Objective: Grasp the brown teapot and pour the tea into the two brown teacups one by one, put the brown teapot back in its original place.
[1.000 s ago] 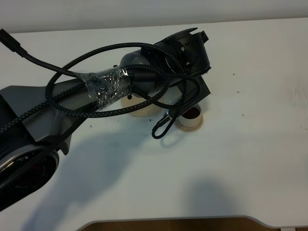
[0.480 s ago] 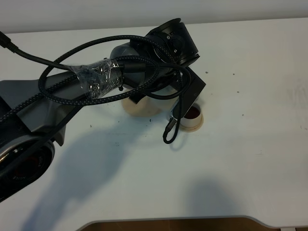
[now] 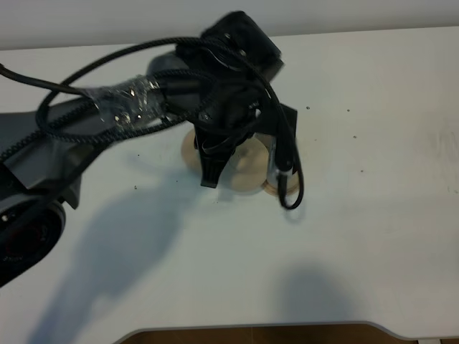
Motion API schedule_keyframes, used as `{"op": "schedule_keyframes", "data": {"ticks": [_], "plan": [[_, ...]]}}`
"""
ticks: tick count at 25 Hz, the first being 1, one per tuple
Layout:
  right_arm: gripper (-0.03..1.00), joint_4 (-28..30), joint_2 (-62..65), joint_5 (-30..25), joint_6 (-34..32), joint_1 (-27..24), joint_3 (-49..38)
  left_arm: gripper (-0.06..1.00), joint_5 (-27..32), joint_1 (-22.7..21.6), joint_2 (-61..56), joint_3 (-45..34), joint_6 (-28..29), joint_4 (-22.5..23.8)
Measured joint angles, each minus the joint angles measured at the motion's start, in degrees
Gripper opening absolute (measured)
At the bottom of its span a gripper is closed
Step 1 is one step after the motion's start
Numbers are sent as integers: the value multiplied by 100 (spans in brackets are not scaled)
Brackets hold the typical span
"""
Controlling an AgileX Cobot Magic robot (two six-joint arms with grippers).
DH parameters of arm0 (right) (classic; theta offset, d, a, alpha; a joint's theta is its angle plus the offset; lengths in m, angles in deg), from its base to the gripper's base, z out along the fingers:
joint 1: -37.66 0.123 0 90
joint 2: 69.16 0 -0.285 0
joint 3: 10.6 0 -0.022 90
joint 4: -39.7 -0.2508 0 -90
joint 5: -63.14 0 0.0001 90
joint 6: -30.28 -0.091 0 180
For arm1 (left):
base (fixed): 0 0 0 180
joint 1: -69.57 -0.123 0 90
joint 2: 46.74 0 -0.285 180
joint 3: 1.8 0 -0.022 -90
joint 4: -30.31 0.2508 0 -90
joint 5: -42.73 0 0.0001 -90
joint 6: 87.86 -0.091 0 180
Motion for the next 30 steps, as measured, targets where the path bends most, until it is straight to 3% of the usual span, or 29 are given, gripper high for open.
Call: {"op": "schedule_keyframes", "data": {"ticks": [5, 11, 19, 30], "plan": [[44, 0, 0, 0, 0, 0, 0, 11, 0, -220, -11, -82, 683, -644], [44, 0, 0, 0, 0, 0, 0, 11, -7, -265, -56, -314, 894, -723], [44, 0, 0, 0, 0, 0, 0, 11, -854, -382, -436, -181, 899, 76], [44, 0, 0, 0, 0, 0, 0, 11, -1398, -550, 225, 626, 792, 696]]}}
